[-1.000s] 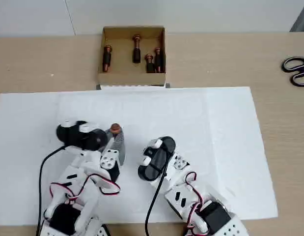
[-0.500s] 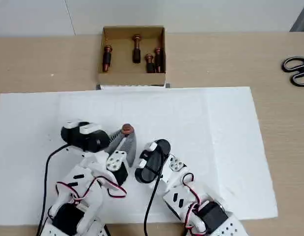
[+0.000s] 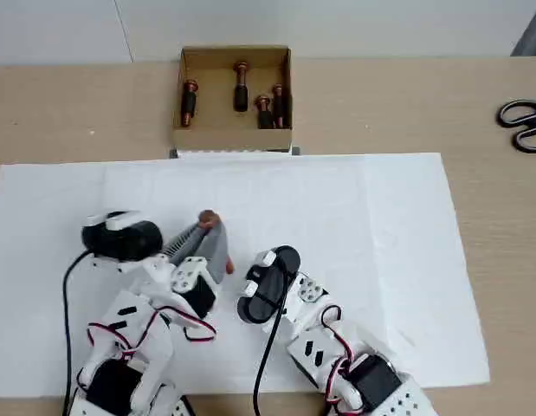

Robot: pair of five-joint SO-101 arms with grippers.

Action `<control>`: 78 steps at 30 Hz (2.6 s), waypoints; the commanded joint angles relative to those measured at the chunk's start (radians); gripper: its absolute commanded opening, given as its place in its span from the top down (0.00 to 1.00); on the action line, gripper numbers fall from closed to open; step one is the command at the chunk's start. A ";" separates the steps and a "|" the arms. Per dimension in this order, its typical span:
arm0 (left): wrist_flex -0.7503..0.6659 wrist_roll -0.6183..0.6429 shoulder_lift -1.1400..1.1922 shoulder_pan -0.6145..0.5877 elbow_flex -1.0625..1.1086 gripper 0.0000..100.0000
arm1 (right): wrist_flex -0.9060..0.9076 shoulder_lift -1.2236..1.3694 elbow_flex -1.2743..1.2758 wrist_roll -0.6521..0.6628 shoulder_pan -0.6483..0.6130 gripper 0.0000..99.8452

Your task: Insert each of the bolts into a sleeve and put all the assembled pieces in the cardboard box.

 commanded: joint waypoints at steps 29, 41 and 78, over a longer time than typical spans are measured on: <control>-0.035 0.184 -0.011 -0.012 0.031 0.99 | -0.102 -0.013 0.014 -0.002 -0.005 1.00; -0.163 0.186 -0.009 -0.005 0.064 0.99 | -0.101 -0.013 0.026 -0.063 -0.048 1.00; -0.043 0.206 -0.011 0.135 0.128 0.99 | -0.094 -0.012 -0.011 -0.057 0.008 1.00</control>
